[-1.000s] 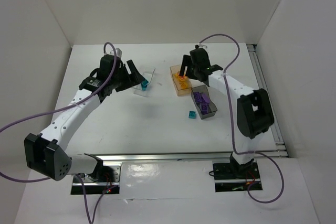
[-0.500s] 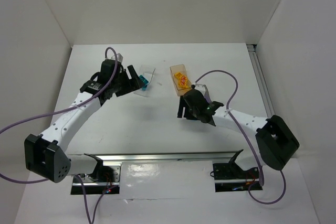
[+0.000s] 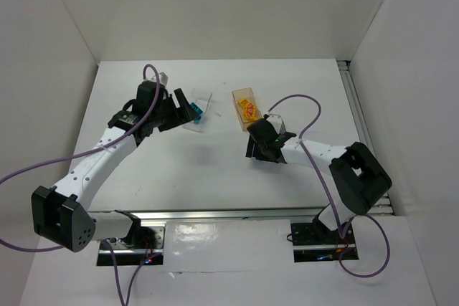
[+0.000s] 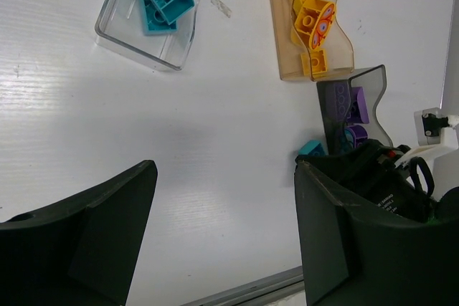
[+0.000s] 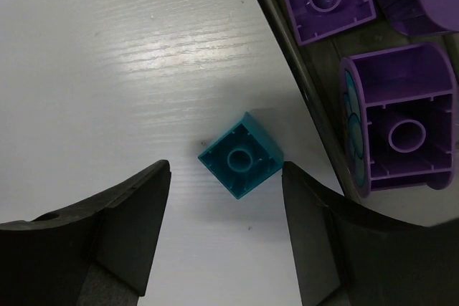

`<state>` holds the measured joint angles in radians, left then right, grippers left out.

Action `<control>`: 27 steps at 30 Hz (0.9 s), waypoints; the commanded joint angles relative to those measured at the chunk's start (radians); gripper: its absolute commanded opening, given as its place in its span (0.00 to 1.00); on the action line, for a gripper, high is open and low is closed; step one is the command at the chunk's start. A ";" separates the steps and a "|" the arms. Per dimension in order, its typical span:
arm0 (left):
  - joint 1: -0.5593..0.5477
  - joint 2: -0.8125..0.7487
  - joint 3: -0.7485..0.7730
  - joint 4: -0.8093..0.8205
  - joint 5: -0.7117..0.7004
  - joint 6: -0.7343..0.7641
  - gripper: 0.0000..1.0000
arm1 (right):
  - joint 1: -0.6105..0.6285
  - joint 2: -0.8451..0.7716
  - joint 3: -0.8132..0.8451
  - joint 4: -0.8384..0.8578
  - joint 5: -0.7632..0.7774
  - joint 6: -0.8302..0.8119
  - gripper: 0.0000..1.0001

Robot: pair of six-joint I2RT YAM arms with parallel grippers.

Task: Sort the legos into containers by color

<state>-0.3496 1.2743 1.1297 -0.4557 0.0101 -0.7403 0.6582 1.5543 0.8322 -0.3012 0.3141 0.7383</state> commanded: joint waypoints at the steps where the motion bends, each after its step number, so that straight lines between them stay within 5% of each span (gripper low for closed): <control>1: -0.005 0.007 -0.001 0.026 0.016 -0.013 0.84 | -0.006 0.003 0.041 -0.010 0.051 0.006 0.70; 5: -0.005 0.016 -0.001 0.026 0.016 -0.013 0.84 | -0.006 0.003 0.032 0.001 0.042 0.006 0.61; 16: -0.005 0.016 -0.010 0.035 0.016 -0.013 0.84 | 0.024 0.079 0.071 0.001 0.042 -0.023 0.67; 22: -0.005 0.005 -0.010 0.035 0.016 -0.004 0.84 | 0.080 0.076 0.131 -0.022 0.124 -0.024 0.49; 27: 0.006 -0.020 -0.010 0.035 -0.056 0.021 0.84 | 0.138 0.052 0.229 0.002 0.111 -0.108 0.47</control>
<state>-0.3500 1.2869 1.1233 -0.4419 0.0032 -0.7361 0.7738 1.6432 0.9760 -0.3302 0.3916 0.6823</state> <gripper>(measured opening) 0.840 0.544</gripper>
